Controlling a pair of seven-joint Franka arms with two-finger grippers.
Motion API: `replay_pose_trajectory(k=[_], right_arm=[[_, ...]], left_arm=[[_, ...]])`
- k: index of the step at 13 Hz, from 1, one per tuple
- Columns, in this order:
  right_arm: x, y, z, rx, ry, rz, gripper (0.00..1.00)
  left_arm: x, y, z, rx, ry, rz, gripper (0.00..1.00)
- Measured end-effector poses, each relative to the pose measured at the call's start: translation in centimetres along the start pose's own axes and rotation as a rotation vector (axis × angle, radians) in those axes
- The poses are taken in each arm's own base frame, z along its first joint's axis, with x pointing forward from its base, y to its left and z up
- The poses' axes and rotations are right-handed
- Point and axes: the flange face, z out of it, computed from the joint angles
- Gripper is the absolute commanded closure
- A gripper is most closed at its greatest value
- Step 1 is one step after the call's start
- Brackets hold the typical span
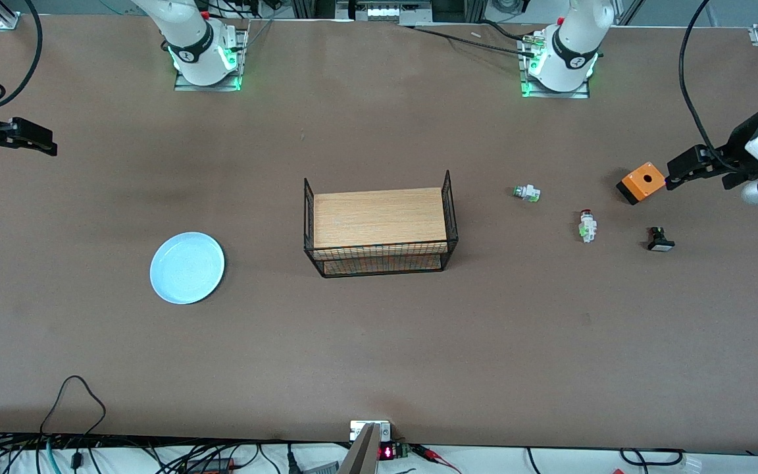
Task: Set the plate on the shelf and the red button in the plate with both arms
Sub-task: 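Reach the right gripper to the blue plate while the left gripper reaches the button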
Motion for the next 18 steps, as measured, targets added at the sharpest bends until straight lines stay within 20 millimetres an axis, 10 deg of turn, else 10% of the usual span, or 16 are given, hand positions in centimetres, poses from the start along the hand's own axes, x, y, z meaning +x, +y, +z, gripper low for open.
replay_pose_trajectory(k=[8, 14, 18], right_arm=[[1.1, 0.8, 1.4, 0.016, -0.011, 0.021, 0.0], [5.2, 4.3, 7.0, 0.084, -0.018, 0.087, 0.0], [8.5, 4.1, 11.3, 0.11, -0.019, 0.091, 0.0]], left_arm=[[0.0, 0.0, 0.0, 0.0, 0.0, 0.0, 0.0], [0.2, -0.3, 0.6, 0.0, -0.014, -0.006, 0.0], [1.1, -1.2, 4.5, -0.002, -0.109, -0.022, 0.0]])
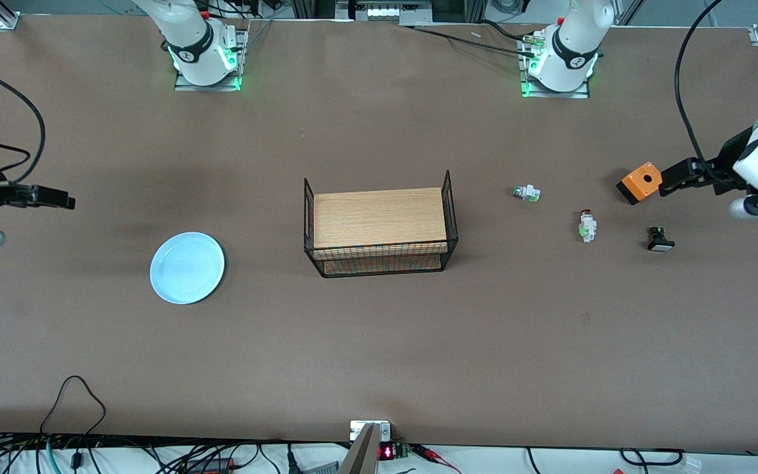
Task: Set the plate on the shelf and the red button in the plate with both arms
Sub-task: 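Reach the right gripper to the blue plate while the left gripper reaches the button, then grasp the blue plate rim with the right gripper while the left grasps the button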
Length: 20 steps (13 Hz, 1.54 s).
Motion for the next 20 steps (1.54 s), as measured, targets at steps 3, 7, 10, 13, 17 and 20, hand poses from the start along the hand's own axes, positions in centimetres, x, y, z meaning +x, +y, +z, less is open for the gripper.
replay_pose_trajectory(k=[3, 7, 10, 13, 17, 20], right_arm=[[3.6, -0.6, 5.3, 0.048, 0.008, 0.005, 0.0], [7.5, 0.5, 14.0, 0.165, -0.004, 0.071, 0.0], [9.0, 1.5, 18.2, 0.176, 0.008, 0.074, 0.0], [10.1, 0.6, 20.2, 0.168, 0.034, 0.061, 0.07], [11.4, 0.6, 25.1, 0.15, 0.051, 0.051, 0.11], [11.9, 0.9, 27.3, 0.141, 0.059, 0.036, 0.36]], left_arm=[[0.4, -1.2, 1.2, -0.003, -0.034, -0.02, 0.0], [0.3, -1.6, 1.0, -0.004, -0.033, -0.029, 0.0], [0.5, -1.8, 1.3, -0.005, -0.038, -0.032, 0.0], [1.5, -1.7, 3.7, -0.003, -0.083, -0.025, 0.0], [2.1, -1.7, 6.1, 0.029, -0.144, -0.017, 0.0], [2.2, -1.7, 9.9, 0.033, -0.158, -0.055, 0.0]])
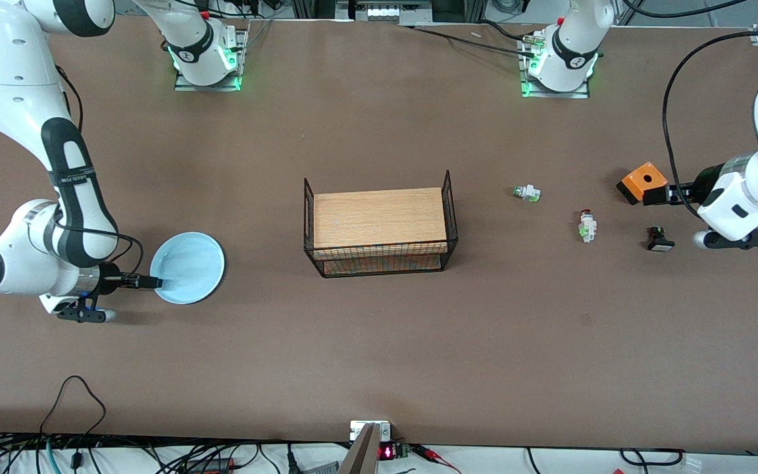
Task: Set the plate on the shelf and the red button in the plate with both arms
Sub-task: 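Grasp the blue plate rim with the right gripper while the left grasps the button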
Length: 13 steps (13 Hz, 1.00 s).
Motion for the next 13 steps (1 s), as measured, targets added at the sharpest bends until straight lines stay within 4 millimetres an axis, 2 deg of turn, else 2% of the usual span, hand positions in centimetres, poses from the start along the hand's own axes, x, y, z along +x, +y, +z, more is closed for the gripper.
replay_pose_trajectory(k=[2, 3, 5, 7, 11, 13], right_arm=[[0.1, 0.0, -0.3, 0.0, 0.003, -0.001, 0.45], [0.1, 0.0, -0.3, 0.0, 0.005, -0.001, 0.53], [0.1, 0.1, -0.4, 0.001, 0.002, 0.001, 0.8], [-0.1, 0.0, -0.3, 0.012, -0.024, 0.004, 0.99], [-1.0, -0.5, -0.1, 0.095, -0.1, 0.05, 1.0], [-1.3, -0.3, -0.3, 0.141, -0.131, 0.082, 1.0]], left_arm=[[0.7, 0.5, 6.2, -0.002, 0.007, -0.012, 0.0], [0.8, 0.7, 9.0, -0.003, 0.001, -0.01, 0.0], [0.6, 0.9, 12.7, -0.004, -0.008, -0.006, 0.0], [1.1, 0.9, 15.5, -0.01, -0.005, -0.006, 0.0], [3.2, 0.5, 22.9, -0.036, 0.017, -0.017, 0.0], [3.0, 0.9, 25.1, -0.042, 0.032, -0.011, 0.0]])
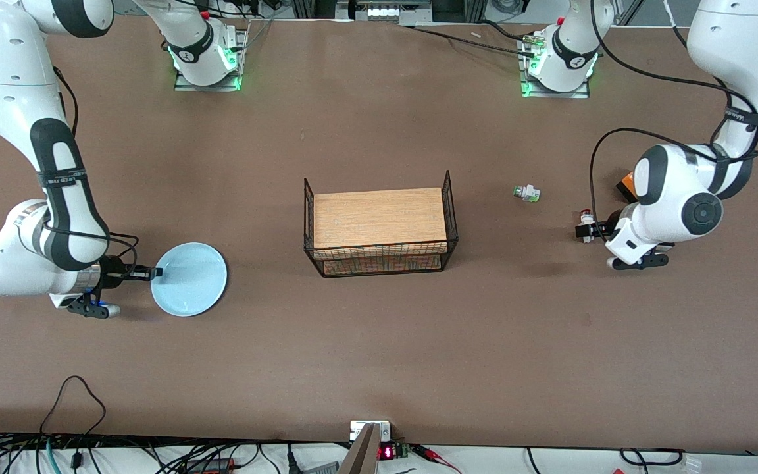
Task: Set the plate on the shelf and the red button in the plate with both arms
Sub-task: 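Grasp the blue plate rim with the right gripper while the left grasps the button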
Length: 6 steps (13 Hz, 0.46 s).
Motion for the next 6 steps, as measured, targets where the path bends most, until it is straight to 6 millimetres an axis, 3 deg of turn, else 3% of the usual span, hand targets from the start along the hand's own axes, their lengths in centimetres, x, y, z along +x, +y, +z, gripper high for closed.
replay_pose_trajectory(k=[3, 6], right_arm=[[-1.2, -0.7, -2.6, 0.025, -0.058, 0.017, 1.0], [-3.6, -2.9, -7.7, 0.047, -0.113, 0.031, 1.0]], left_arm=[[-1.3, 1.6, 1.9, -0.006, -0.008, 0.037, 0.0], [-1.8, 1.9, 2.4, -0.008, -0.014, 0.095, 0.0]])
